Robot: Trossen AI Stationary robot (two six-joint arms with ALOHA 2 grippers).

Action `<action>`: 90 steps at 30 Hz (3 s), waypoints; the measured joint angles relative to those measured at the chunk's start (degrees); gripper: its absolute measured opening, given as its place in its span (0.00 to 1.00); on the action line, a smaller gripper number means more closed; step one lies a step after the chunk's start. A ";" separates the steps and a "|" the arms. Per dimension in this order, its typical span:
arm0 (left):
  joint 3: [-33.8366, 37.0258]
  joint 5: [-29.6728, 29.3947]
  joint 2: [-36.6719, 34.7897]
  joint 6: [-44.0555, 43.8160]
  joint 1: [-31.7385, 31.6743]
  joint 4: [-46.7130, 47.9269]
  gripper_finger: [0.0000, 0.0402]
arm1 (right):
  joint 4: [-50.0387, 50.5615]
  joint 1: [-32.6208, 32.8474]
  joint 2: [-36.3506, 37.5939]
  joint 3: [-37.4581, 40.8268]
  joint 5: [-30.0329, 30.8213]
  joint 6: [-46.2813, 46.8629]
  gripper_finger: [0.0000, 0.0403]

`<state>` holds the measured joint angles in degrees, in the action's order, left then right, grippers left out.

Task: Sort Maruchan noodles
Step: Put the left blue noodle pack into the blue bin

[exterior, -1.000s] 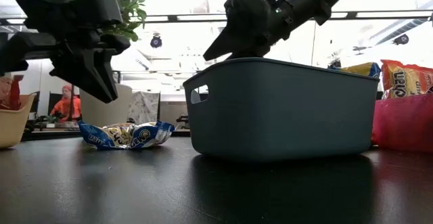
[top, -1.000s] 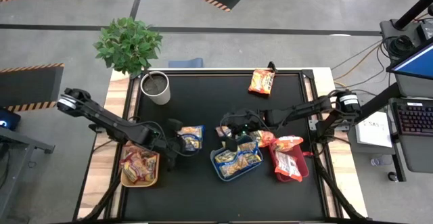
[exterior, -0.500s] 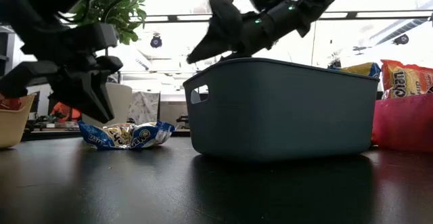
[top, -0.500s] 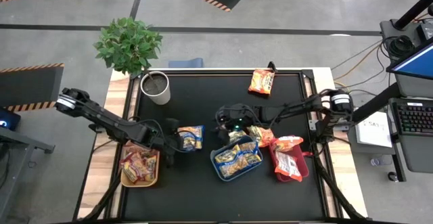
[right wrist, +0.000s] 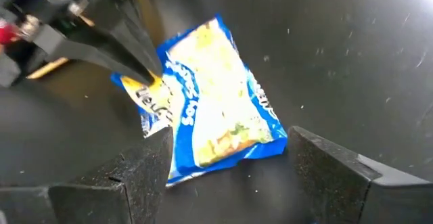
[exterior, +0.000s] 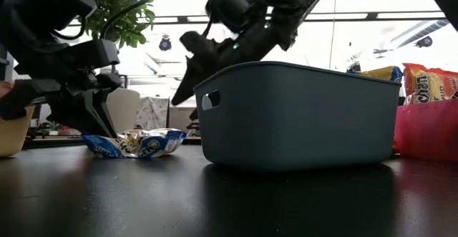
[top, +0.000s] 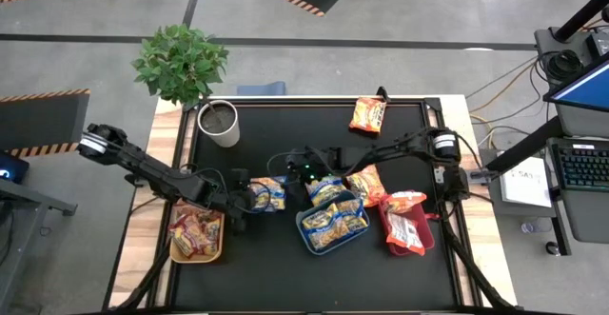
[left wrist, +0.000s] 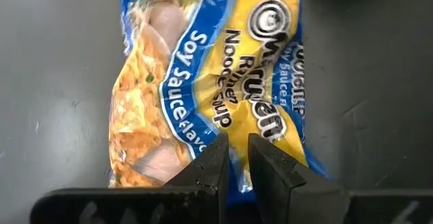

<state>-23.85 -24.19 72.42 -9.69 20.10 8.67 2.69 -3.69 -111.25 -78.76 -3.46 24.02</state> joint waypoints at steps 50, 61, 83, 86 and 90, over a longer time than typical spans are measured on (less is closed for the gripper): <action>1.13 -2.40 6.03 -7.38 -0.01 -9.14 0.10 | -1.48 -0.69 -4.16 -0.33 -2.45 2.46 0.71; 1.17 -3.53 6.03 -7.39 0.00 -9.40 0.10 | -6.65 -0.59 -7.66 -0.29 -2.73 3.88 0.72; 1.22 -3.62 6.08 -7.41 0.00 -10.23 0.10 | -19.10 -0.59 -9.67 -1.20 -10.48 0.13 0.59; 1.22 -3.64 6.08 -7.41 0.00 -10.27 0.10 | -19.38 -0.48 -9.67 -1.20 -10.49 -0.78 0.54; 1.22 -3.62 6.08 -7.39 0.00 -10.34 0.10 | -19.77 -0.32 -9.67 -1.20 -10.47 -1.08 0.46</action>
<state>-22.63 -27.81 78.50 -17.08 20.10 -1.67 -17.08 -4.01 -120.92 -79.96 -13.93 22.94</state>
